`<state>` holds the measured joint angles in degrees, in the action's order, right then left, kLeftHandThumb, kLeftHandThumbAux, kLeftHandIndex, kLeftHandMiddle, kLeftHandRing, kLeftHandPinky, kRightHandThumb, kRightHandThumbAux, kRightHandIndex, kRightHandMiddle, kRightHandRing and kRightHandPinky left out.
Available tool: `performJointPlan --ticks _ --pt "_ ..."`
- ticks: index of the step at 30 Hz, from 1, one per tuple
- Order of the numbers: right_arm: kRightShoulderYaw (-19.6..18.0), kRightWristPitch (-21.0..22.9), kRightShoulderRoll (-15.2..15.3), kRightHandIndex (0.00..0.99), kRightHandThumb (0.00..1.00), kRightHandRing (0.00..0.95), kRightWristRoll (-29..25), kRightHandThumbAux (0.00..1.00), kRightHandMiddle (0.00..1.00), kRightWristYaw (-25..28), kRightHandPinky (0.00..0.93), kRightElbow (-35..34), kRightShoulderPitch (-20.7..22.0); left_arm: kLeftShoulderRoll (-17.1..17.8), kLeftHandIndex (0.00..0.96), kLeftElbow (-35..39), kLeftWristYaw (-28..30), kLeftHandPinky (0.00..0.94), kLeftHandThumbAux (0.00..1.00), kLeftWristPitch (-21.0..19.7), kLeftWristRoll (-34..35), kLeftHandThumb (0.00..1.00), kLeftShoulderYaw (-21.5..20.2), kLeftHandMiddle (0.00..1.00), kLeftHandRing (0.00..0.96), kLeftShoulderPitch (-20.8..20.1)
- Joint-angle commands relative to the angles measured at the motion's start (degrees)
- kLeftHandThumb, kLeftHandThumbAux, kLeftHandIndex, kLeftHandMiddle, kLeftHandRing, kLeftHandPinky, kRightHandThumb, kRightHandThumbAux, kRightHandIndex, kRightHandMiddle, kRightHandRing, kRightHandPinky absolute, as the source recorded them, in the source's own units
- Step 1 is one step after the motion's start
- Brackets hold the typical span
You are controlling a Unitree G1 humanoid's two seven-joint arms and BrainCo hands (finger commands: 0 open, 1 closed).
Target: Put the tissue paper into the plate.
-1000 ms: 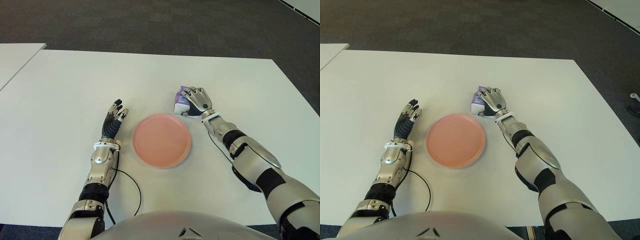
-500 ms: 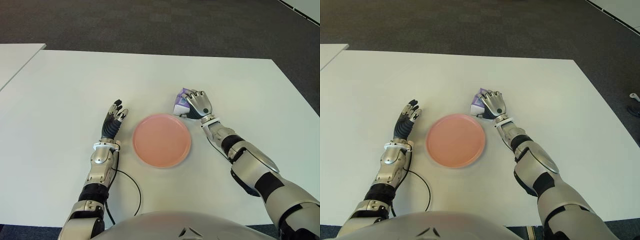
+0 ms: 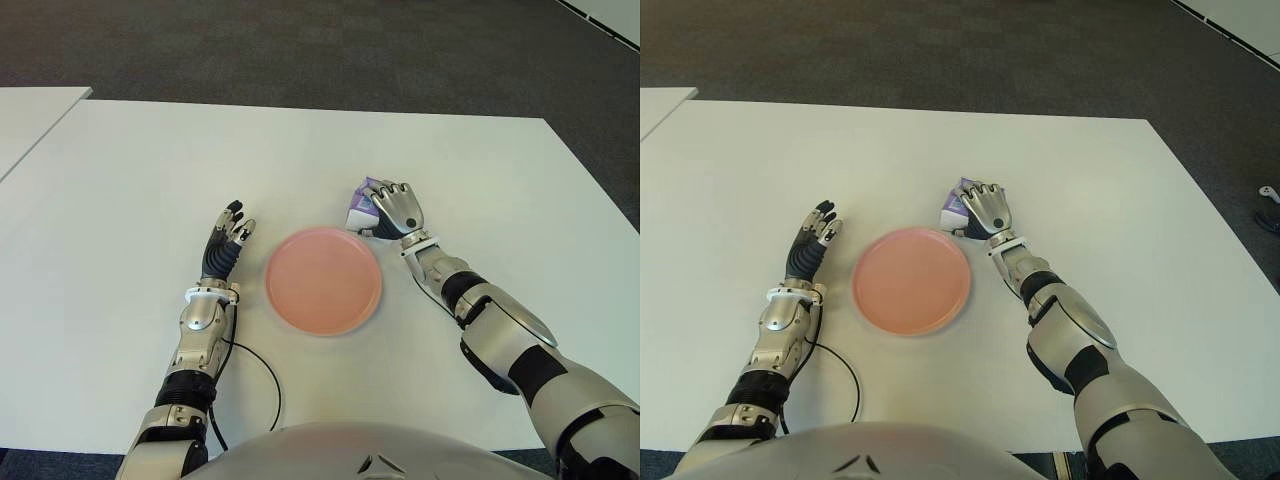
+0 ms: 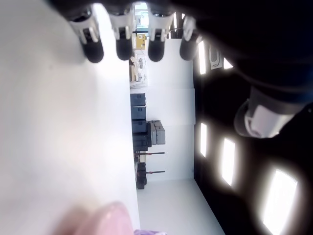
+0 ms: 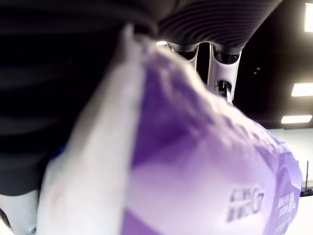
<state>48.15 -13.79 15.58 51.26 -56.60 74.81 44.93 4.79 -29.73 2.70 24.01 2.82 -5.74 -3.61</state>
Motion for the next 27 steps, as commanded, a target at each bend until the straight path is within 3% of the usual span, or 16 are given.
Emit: performJointPlan --ticks 1,27 --pt "1.75 -1.88 -1.81 0.439 0.746 0.87 1.73 0.712 0.887 3.02 0.848 2.6 -7.96 -0.12 0.0 -2.26 0.25 0.0 0.463 -3.0 -0.51 0.0 0.36 0.0 0.0 2.89" --pt "1.13 -3.84 -0.29 0.44 0.749 0.876 1.83 0.709 0.891 -2.62 0.864 1.73 -5.29 -0.5 0.0 -2.88 0.52 0.0 0.465 -3.53 0.08 0.0 0.06 0.0 0.0 2.44"
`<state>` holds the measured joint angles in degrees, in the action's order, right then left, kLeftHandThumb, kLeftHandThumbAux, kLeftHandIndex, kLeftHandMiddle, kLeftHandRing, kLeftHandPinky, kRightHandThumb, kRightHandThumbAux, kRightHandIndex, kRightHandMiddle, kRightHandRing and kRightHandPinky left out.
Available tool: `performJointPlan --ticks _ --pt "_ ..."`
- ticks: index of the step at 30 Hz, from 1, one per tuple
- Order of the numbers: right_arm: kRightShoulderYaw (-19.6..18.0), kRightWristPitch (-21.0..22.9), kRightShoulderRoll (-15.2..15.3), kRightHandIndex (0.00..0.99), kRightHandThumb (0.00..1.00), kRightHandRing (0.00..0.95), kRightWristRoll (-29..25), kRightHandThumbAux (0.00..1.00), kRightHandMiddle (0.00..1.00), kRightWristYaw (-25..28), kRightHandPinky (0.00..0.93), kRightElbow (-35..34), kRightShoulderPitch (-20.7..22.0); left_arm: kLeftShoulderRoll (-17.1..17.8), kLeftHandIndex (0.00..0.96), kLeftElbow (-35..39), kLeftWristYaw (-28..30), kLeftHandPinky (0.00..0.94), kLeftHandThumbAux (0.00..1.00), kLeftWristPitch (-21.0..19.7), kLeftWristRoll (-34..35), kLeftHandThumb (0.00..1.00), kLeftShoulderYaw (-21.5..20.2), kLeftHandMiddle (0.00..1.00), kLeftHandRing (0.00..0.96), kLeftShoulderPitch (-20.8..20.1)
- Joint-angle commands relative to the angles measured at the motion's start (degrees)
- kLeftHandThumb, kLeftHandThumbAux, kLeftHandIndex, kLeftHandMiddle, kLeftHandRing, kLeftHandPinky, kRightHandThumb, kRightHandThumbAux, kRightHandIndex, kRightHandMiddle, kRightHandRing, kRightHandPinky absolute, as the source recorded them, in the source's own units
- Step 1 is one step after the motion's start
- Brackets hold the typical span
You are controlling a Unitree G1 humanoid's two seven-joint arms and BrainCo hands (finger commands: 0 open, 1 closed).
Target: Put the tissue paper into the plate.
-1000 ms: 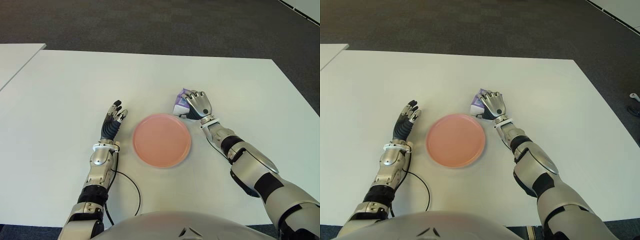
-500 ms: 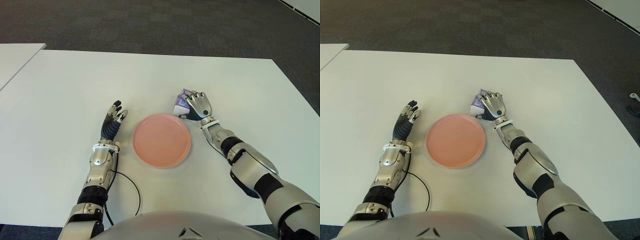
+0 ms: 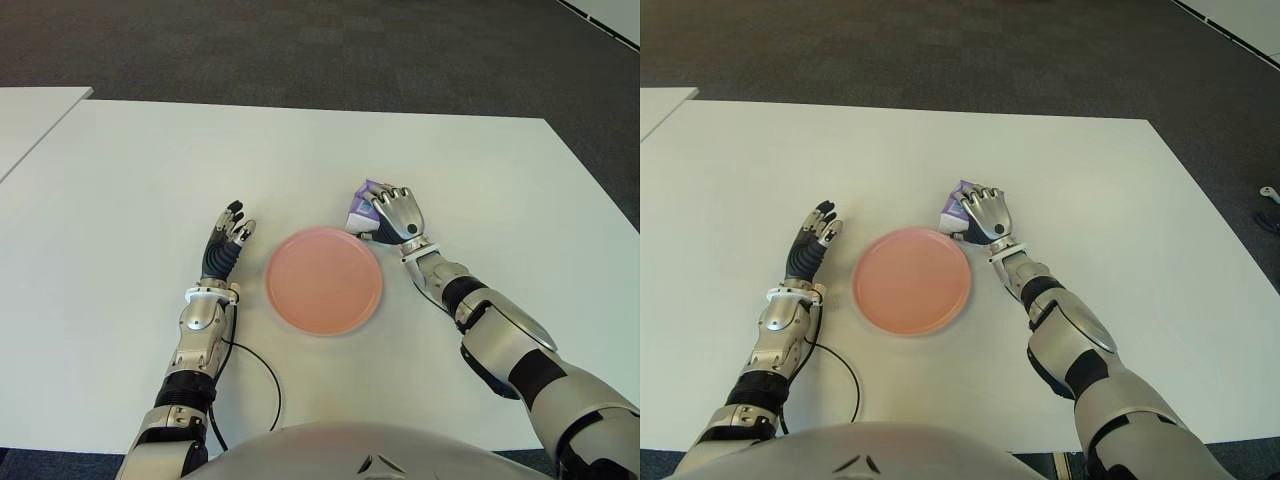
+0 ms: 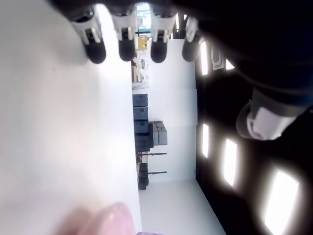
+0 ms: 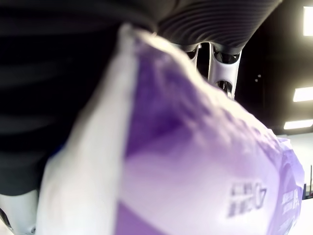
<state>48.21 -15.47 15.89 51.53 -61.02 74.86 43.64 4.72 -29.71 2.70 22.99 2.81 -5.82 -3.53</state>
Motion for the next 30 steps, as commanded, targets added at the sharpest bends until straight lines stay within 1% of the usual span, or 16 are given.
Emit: performJointPlan --ticks 1,3,5,8,14,21,30 --pt "0.95 -2.31 -0.43 0.44 0.75 0.876 1.49 0.709 0.891 1.66 0.865 1.52 -3.6 -0.42 0.0 -2.89 0.58 0.0 0.467 -2.46 0.12 0.0 0.14 0.0 0.0 2.38" --pt "0.76 -2.51 -0.16 0.44 0.75 0.875 1.4 0.709 0.891 1.39 0.865 1.25 -2.95 -0.41 0.0 -2.84 0.61 0.0 0.469 -2.45 0.14 0.0 0.15 0.0 0.0 2.44" --pt "0.53 -2.69 0.52 0.44 0.749 0.875 1.42 0.709 0.89 0.78 0.865 0.52 -1.38 -0.36 0.0 -2.63 0.35 0.0 0.473 -2.68 -0.05 0.0 0.18 0.0 0.0 2.55" --pt "0.55 -2.0 0.9 0.44 0.749 0.874 1.84 0.709 0.89 -0.67 0.864 0.21 -0.22 -0.35 0.0 -2.42 0.14 0.0 0.479 -2.82 -0.15 0.0 0.16 0.0 0.0 2.66" --pt "-0.28 -1.57 1.81 0.44 0.748 0.874 1.93 0.709 0.89 -1.53 0.864 -0.31 2.37 -0.51 0.0 -2.24 -0.09 0.0 0.486 -3.26 0.04 0.0 -0.03 0.0 0.0 2.6" --pt "-1.08 -2.19 3.35 0.44 0.75 0.866 2.24 0.708 0.884 -3.52 0.83 -1.48 5.63 -0.41 0.0 -2.97 0.22 0.0 0.491 -2.61 0.09 0.0 -0.08 0.0 0.0 2.19" --pt "-2.4 -2.1 4.51 0.441 0.751 0.872 2.82 0.708 0.887 -5.38 0.857 -2.92 8.34 -0.25 0.0 -4.47 0.53 0.0 0.475 -1.88 0.11 0.0 -0.13 0.0 0.0 1.54"
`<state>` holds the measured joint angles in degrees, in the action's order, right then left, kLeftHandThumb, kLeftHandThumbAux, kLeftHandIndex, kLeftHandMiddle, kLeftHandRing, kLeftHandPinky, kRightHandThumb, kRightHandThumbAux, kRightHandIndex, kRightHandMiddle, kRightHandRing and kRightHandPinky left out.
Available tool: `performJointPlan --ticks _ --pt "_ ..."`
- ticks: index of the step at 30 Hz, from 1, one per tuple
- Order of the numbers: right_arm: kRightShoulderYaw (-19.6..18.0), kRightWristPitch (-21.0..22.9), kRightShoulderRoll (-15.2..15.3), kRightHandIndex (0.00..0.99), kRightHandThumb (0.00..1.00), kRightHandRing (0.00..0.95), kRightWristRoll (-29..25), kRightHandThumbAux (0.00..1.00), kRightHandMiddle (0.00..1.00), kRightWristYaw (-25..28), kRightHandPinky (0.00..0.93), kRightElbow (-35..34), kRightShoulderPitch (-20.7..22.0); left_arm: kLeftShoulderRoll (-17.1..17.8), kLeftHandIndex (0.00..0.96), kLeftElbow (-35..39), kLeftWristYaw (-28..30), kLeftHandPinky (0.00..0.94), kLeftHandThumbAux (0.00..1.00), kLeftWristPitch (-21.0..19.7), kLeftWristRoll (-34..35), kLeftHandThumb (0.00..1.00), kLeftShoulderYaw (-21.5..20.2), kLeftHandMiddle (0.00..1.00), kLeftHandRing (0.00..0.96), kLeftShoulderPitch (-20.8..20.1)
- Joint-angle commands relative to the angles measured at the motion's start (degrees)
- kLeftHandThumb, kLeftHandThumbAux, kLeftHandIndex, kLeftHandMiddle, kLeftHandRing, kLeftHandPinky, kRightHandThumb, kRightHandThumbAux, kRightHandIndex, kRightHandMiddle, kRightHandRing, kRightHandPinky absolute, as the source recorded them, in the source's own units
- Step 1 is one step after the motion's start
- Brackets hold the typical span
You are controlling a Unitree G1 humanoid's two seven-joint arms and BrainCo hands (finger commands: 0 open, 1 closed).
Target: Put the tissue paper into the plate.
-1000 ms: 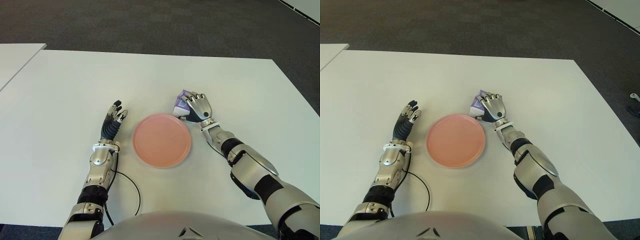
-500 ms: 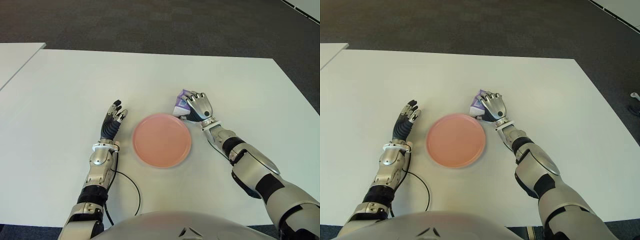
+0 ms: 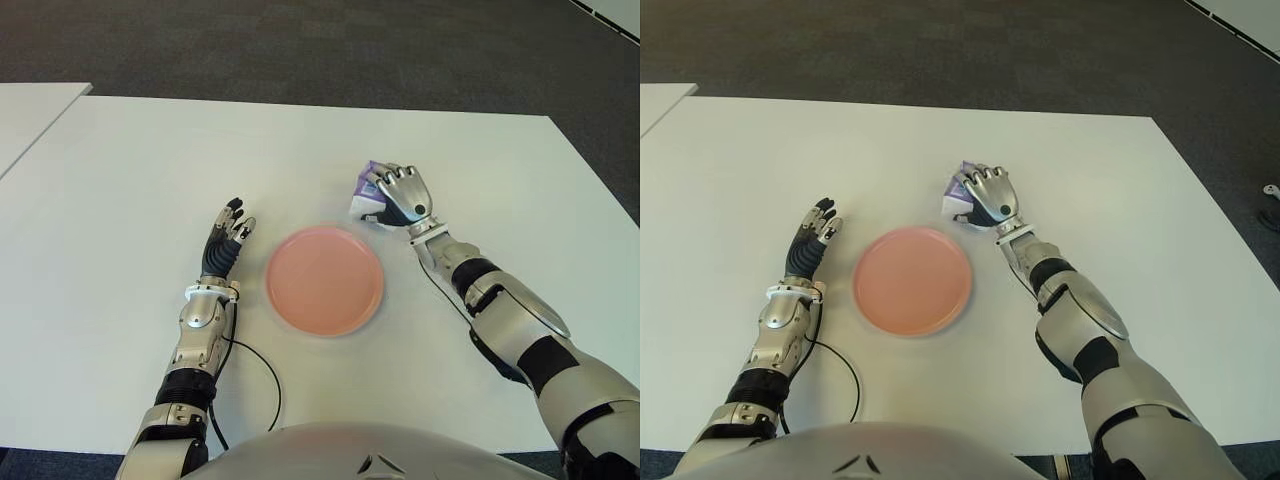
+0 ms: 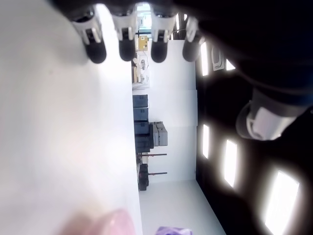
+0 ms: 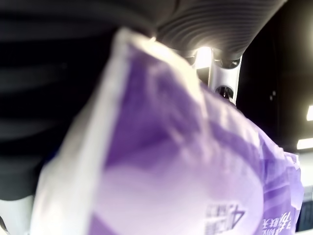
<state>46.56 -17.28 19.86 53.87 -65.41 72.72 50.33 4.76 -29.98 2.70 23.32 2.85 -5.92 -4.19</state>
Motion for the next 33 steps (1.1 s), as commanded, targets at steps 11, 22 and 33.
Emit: performJointPlan --ticks 11,22,33 --pt "-1.94 -0.45 1.87 0.441 0.753 0.882 0.55 0.707 0.894 -1.31 0.87 -2.48 3.29 -0.26 0.0 -5.96 0.27 0.0 0.463 -1.78 0.02 0.0 -0.21 0.0 0.0 1.36" --pt "-3.03 -0.62 2.42 0.442 0.755 0.88 0.71 0.707 0.887 -1.67 0.862 -3.47 3.93 -0.35 0.0 -4.83 0.16 0.0 0.459 -2.17 -0.08 0.0 -0.07 0.0 0.0 1.98" --pt "-3.65 -0.33 2.53 0.442 0.755 0.877 0.9 0.707 0.884 -2.3 0.861 -5.54 4.21 -0.77 0.0 -3.67 0.02 0.0 0.473 -2.47 0.25 0.0 -0.22 0.0 0.0 2.79"
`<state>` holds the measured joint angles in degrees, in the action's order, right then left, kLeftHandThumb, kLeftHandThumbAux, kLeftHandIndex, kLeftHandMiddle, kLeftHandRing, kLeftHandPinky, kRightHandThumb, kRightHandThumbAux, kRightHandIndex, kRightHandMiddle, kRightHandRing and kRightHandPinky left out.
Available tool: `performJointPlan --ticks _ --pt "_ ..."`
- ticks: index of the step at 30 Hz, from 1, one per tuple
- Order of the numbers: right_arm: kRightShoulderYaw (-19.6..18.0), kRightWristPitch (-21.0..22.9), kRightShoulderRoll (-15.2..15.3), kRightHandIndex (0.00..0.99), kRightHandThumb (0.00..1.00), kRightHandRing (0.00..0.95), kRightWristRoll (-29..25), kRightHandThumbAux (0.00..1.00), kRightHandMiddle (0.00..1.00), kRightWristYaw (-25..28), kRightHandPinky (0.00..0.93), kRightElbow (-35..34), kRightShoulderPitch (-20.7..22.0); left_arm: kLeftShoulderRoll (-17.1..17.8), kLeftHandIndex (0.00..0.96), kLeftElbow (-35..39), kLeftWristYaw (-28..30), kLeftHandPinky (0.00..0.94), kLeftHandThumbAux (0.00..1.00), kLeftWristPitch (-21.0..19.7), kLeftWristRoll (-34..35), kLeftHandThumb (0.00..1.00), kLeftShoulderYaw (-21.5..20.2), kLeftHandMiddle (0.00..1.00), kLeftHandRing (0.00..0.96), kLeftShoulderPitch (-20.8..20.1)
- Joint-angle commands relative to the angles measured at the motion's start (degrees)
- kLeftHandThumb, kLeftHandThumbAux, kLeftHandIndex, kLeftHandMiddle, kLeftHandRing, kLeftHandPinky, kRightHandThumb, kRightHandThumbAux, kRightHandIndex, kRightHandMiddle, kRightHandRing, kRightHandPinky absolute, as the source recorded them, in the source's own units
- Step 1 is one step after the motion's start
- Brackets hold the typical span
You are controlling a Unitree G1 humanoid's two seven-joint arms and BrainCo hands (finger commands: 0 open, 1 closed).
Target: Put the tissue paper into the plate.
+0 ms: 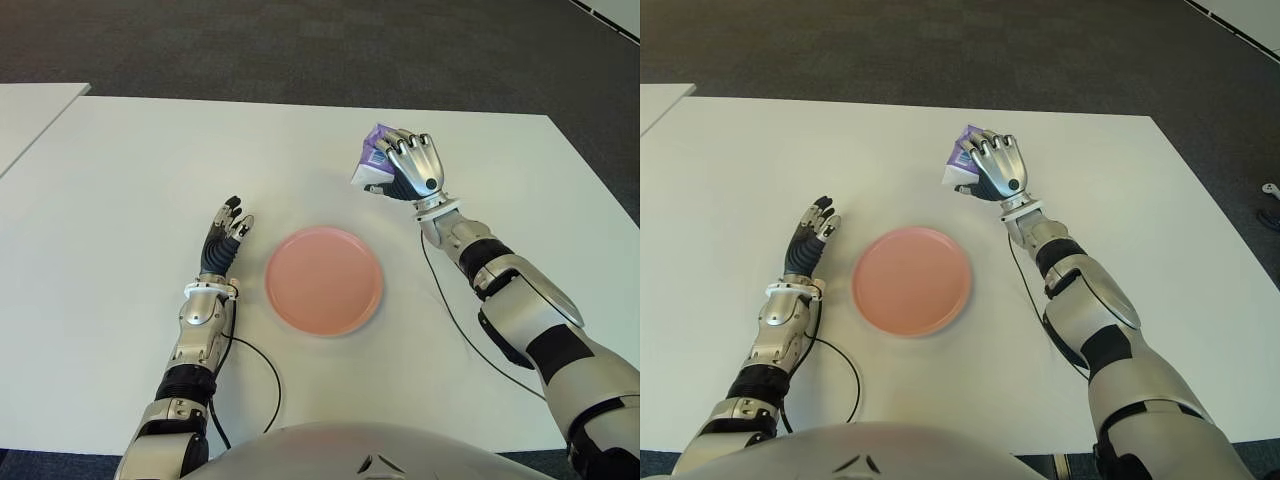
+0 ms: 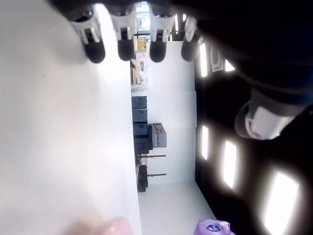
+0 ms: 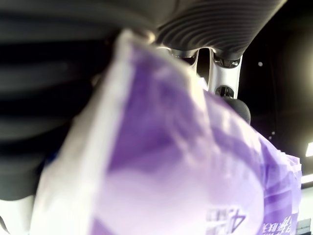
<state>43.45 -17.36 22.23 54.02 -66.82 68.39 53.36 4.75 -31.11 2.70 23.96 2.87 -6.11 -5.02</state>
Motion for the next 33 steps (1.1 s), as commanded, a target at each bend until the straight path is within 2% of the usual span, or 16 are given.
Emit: performJointPlan --ticks 1,6,9,12,16,19,23,28,31,33 --pt "-0.56 -0.3 0.15 0.442 0.755 0.877 0.76 0.707 0.883 -0.92 0.861 -1.39 1.17 -0.75 0.0 -2.56 0.03 0.0 0.474 -3.1 0.21 0.0 -0.03 0.0 0.0 3.63" --pt "-0.02 -0.21 -0.65 0.442 0.755 0.872 1.43 0.707 0.879 -1.65 0.854 -4.23 -0.34 -0.66 0.0 -2.73 -0.04 0.0 0.476 -3.02 0.01 0.0 0.01 0.0 0.0 3.57" --pt "1.03 1.15 -2.0 0.442 0.755 0.866 2.9 0.707 0.873 -2.26 0.85 -9.4 -3.46 -0.48 0.0 -3.04 0.1 0.0 0.474 -2.86 -0.13 0.0 0.08 0.0 0.0 3.39" --pt "1.28 0.72 -1.89 0.442 0.754 0.86 3.57 0.707 0.867 -0.89 0.848 -14.86 -5.89 -0.43 0.0 -3.48 0.27 0.0 0.468 -2.66 0.04 0.0 -0.02 0.0 0.0 3.12" --pt "0.77 -0.32 -0.89 0.441 0.752 0.852 3.59 0.708 0.858 3.12 0.847 -24.89 -10.07 -0.44 0.0 -4.29 0.27 0.0 0.463 -2.23 0.13 0.0 -0.16 0.0 0.0 2.74" --pt "0.13 -2.22 0.5 0.441 0.751 0.845 2.84 0.708 0.849 7.92 0.847 -33.81 -14.09 -0.38 0.0 -5.06 0.49 0.0 0.465 -1.85 0.22 0.0 -0.23 0.0 0.0 2.42" --pt "-0.74 -3.4 2.64 0.441 0.749 0.841 3.69 0.709 0.844 11.83 0.841 -42.68 -18.07 -0.36 0.0 -5.54 0.57 0.0 0.471 -1.73 0.35 0.0 -0.3 0.0 0.0 2.23" --pt "-2.36 -3.57 5.13 0.44 0.748 0.84 5.02 0.709 0.841 17.5 0.833 -52.58 -22.32 -0.37 0.0 -5.91 0.35 0.0 0.477 -1.55 0.22 0.0 -0.3 0.0 0.0 2.08" --pt "-3.32 -5.18 7.32 0.441 0.746 0.833 5.23 0.709 0.833 22.64 0.82 -59.55 -25.04 -0.35 0.0 -6.32 0.36 0.0 0.484 -1.42 0.25 0.0 -0.37 0.0 0.0 1.82" --pt "-3.61 -6.93 8.02 0.441 0.745 0.829 4.77 0.709 0.829 24.96 0.816 -61.29 -25.8 -0.34 0.0 -6.8 0.57 0.0 0.488 -1.31 0.43 0.0 -0.44 0.0 0.0 1.52"
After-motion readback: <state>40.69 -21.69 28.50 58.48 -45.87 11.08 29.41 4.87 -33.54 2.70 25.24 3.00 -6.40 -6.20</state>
